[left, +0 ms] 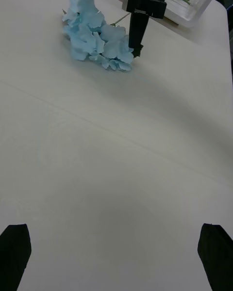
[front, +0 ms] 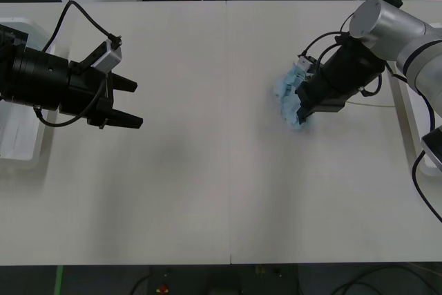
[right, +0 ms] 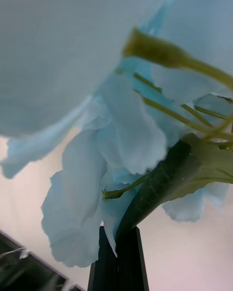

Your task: Put the red flowers into the right box and the blue flowers into the left box

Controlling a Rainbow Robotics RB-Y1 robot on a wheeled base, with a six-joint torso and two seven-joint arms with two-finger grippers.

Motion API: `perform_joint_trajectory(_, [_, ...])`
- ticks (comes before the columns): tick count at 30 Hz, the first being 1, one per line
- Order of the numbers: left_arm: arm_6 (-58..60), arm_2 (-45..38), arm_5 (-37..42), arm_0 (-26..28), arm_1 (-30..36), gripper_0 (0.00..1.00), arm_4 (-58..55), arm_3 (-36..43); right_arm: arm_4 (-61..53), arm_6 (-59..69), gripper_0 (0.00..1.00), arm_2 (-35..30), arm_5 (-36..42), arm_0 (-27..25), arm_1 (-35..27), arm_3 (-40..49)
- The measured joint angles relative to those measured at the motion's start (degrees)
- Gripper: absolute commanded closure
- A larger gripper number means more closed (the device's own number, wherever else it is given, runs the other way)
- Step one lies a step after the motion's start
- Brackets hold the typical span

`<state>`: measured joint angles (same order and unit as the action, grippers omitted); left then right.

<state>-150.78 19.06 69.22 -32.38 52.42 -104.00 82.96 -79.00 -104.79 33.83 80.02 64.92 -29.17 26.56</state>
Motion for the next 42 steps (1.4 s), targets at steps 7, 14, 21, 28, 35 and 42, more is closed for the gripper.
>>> perform_joint_trajectory(7, [0.0, 0.0, -0.03, -0.02, 0.0, 0.0, -0.04, -0.02, -18.23, 9.7, 1.0, 3.73, 6.95, -2.14, -1.39, 0.0])
perform_joint_trajectory(14, [0.0, 0.0, -0.07, -0.03, 0.0, 0.0, -0.04, -0.03, -18.45, 12.79, 0.01, 4.88, 8.51, -2.76, -3.55, 0.0])
perform_joint_trajectory(21, [0.0, 0.0, -0.08, -0.03, 0.0, 0.0, -0.04, -0.04, -12.5, 11.51, 0.0, 4.88, 8.64, -2.84, -9.17, 5.51])
perform_joint_trajectory(28, [0.0, 0.0, -0.11, -0.04, 0.0, 0.0, -0.05, -0.09, -6.62, -5.82, 0.0, 4.88, 9.17, -3.03, -18.99, 19.89])
perform_joint_trajectory(35, [0.0, 0.0, -0.11, -0.04, 0.0, 0.0, -0.06, -0.12, 2.53, -17.88, 0.0, 4.88, 2.77, -6.35, -25.15, 34.59])
perform_joint_trajectory(42, [0.0, 0.01, -0.12, -0.05, 0.0, 0.0, -0.06, -0.14, 4.6, -21.78, 0.0, 4.89, -3.19, -11.79, -25.51, 37.95])
